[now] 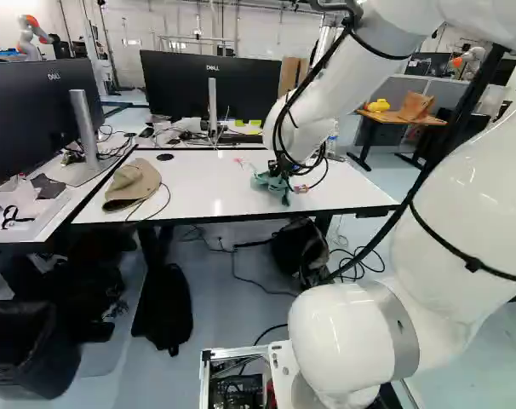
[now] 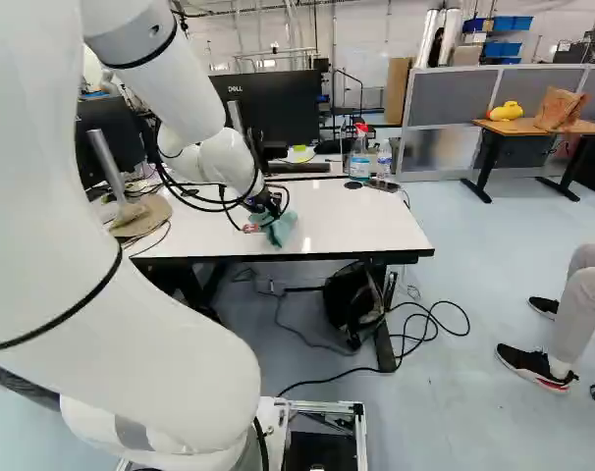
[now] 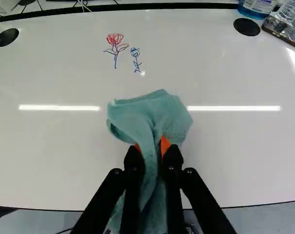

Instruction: Clean the table with the green towel

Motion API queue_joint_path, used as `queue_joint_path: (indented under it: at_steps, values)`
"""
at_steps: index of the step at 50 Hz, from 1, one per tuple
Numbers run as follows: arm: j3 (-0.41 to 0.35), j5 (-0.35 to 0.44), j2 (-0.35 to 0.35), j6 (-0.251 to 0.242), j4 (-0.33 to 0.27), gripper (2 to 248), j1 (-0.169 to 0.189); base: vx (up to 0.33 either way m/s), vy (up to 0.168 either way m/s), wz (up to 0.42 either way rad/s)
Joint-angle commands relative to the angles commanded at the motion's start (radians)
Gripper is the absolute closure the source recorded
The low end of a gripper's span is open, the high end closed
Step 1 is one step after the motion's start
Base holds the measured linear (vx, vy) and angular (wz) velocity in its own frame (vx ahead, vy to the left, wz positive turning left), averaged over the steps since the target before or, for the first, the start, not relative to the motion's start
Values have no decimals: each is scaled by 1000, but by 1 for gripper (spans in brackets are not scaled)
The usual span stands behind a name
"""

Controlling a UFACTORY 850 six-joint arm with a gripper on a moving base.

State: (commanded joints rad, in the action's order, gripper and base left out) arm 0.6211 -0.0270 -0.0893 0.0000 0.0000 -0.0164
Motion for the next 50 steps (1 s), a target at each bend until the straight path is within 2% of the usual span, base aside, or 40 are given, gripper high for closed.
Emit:
queue_joint_path:
  at_steps: [14, 50]
  values:
    - [38, 0, 16, 0, 0, 195, -5, 0, 0, 0]
    - [218, 0, 105, 0, 0, 195, -70, 0, 0, 0]
